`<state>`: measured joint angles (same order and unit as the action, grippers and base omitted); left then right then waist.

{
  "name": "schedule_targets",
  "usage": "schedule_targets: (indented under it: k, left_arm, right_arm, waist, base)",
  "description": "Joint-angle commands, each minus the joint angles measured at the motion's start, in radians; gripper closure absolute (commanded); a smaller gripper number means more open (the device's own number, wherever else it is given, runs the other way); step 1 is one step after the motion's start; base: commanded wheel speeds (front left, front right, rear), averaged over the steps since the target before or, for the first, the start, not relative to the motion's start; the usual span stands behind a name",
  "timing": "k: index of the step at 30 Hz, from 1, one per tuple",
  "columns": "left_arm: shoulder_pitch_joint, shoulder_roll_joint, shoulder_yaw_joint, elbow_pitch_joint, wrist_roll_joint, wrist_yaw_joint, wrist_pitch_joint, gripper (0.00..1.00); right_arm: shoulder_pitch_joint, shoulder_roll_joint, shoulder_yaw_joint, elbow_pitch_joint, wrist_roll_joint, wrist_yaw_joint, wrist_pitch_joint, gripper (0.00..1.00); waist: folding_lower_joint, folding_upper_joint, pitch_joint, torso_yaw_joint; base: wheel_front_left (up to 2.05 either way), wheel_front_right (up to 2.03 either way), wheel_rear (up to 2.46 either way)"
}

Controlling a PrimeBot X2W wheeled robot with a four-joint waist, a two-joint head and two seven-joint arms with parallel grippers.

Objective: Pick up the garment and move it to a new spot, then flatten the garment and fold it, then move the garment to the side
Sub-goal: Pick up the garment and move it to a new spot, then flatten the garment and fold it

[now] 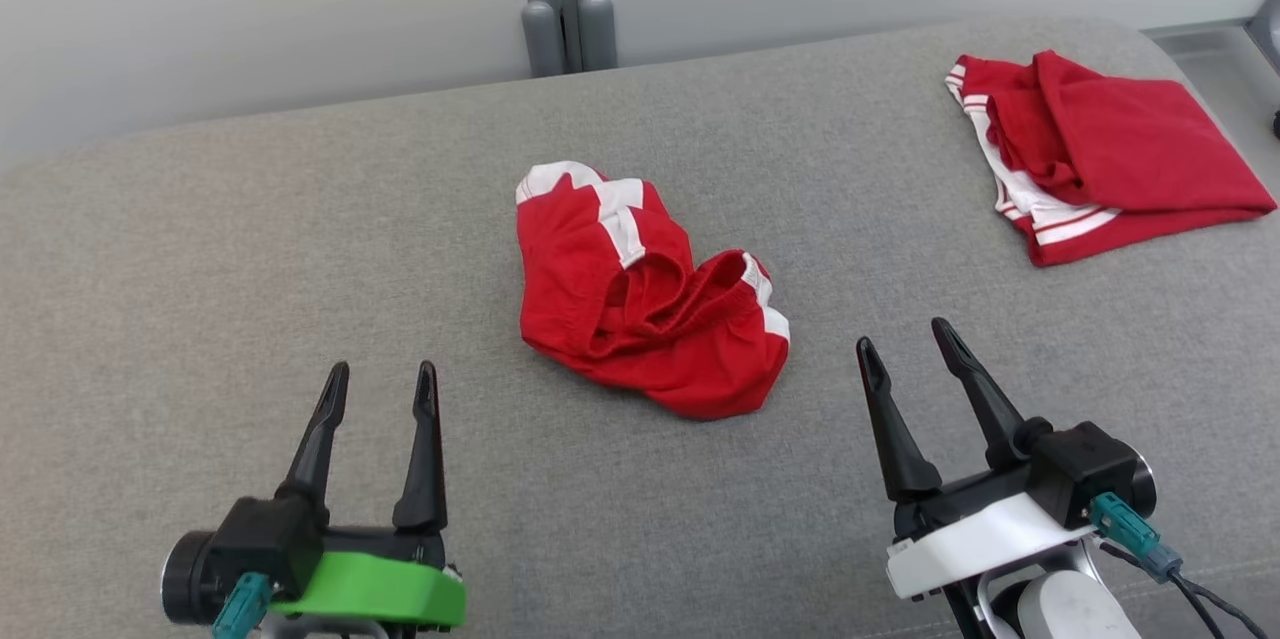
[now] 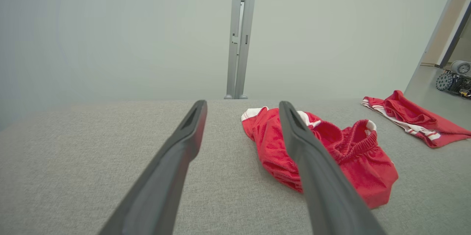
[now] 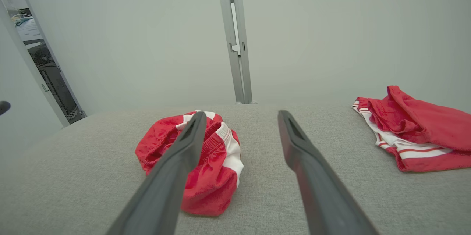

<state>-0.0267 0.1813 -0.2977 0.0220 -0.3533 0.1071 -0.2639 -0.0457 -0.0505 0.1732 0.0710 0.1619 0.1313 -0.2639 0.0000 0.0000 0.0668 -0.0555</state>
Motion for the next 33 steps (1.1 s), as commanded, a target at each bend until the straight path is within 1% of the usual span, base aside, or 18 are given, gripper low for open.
schedule_targets:
  k: [1, 2, 4, 6, 9, 12, 17, 33]
  left_arm:
    - [0.035, -0.022, 0.035, -0.008, 0.023, -0.02, 0.0, 0.0]
    - [0.058, -0.047, 0.066, -0.014, 0.034, -0.037, 0.0, 0.0]
    - [0.095, -0.076, 0.114, -0.03, 0.071, -0.07, 0.0, 0.0]
    - [0.131, -0.102, 0.153, -0.037, 0.099, -0.093, 0.0, 0.0]
    - [0.169, -0.123, 0.187, -0.027, 0.127, -0.123, 0.0, 0.0]
    - [0.185, -0.129, 0.208, -0.028, 0.14, -0.135, 0.0, 0.0]
    - [0.186, -0.13, 0.213, -0.028, 0.139, -0.117, 0.0, 0.0]
    - [0.174, -0.13, 0.184, -0.013, 0.157, -0.098, 0.0, 0.0]
  right_arm:
    - [0.017, -0.002, -0.002, -0.001, -0.002, -0.001, 0.0, 0.0]
    - [0.024, -0.002, -0.004, -0.001, -0.002, -0.001, 0.0, 0.0]
    - [0.035, -0.002, -0.006, 0.0, -0.005, -0.001, 0.0, 0.0]
    - [0.047, -0.002, -0.003, 0.003, -0.005, -0.001, 0.0, 0.0]
    - [0.062, -0.002, -0.01, 0.012, -0.01, -0.001, 0.0, 0.0]
    - [0.067, -0.001, -0.017, 0.017, -0.014, -0.001, 0.0, 0.0]
    - [0.071, -0.001, -0.026, 0.022, -0.018, -0.001, 0.0, 0.0]
    - [0.077, 0.0, -0.028, 0.028, -0.003, -0.001, 0.0, 0.0]
  waist:
    - [0.0, 0.0, -0.053, 0.043]
    - [0.0, 0.0, -0.058, 0.046]
    - [0.0, 0.0, -0.067, 0.048]
    - [0.0, 0.0, -0.073, 0.046]
    - [0.0, 0.0, -0.085, 0.044]
    - [0.0, 0.0, -0.091, 0.039]
    - [0.0, 0.0, -0.1, 0.033]
    - [0.0, 0.0, -0.105, 0.038]
  base:
    - [0.0, 0.0, 0.0]
    - [0.0, 0.0, 0.0]
    - [0.0, 0.0, 0.0]
    - [0.0, 0.0, 0.0]
    - [0.0, 0.0, 0.0]
    - [0.0, 0.0, 0.0]
    - [0.0, 0.0, 0.0]
    - [0.0, 0.0, 0.0]
